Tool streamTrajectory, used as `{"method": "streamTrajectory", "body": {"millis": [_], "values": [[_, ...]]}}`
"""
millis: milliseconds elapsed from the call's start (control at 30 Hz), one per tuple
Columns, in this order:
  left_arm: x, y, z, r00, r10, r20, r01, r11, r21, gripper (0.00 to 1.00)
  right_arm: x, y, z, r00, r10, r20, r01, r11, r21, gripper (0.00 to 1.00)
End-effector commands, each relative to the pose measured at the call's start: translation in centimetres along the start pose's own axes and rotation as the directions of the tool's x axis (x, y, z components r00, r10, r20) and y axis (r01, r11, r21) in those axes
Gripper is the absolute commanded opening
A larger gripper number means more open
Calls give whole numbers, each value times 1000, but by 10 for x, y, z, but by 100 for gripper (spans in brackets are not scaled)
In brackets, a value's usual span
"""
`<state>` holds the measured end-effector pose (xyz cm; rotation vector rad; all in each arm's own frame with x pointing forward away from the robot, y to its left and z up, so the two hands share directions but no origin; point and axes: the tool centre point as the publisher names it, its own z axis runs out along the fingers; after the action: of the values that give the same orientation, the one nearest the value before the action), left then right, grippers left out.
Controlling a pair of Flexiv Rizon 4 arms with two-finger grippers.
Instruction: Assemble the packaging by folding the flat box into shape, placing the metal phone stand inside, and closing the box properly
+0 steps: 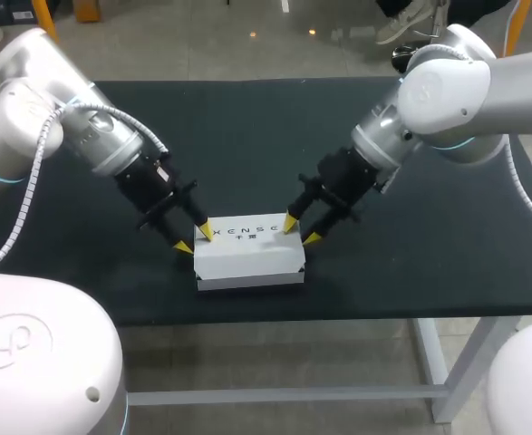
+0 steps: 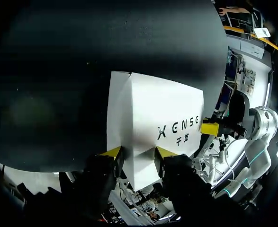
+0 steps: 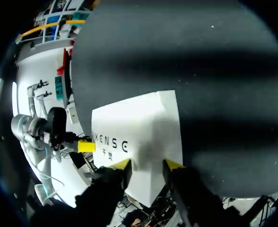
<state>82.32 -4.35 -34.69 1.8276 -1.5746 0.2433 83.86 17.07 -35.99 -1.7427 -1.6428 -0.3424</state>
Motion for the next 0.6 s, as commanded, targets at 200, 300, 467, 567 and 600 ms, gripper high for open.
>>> {"method": "streamTrajectory", "body": {"millis": [200,300,467,567,600], "values": [[5,0,2,1000,2,2,-2,1000,-7,42,3,1,3,1000,-1,-3,1,1000,8,48],[5,-1,3,1000,3,3,-3,1000,-16,42,4,1,3,1000,6,-11,-6,1000,17,49],[5,-2,2,1000,0,-1,0,1000,-27,43,3,3,3,1000,24,-20,-23,999,39,52],[6,-2,1,1000,-5,-1,5,999,-37,44,4,5,2,999,38,-27,-37,998,55,50],[6,-3,0,1000,-9,-1,9,999,-39,44,4,5,1,999,44,-31,-42,997,65,51]]}}
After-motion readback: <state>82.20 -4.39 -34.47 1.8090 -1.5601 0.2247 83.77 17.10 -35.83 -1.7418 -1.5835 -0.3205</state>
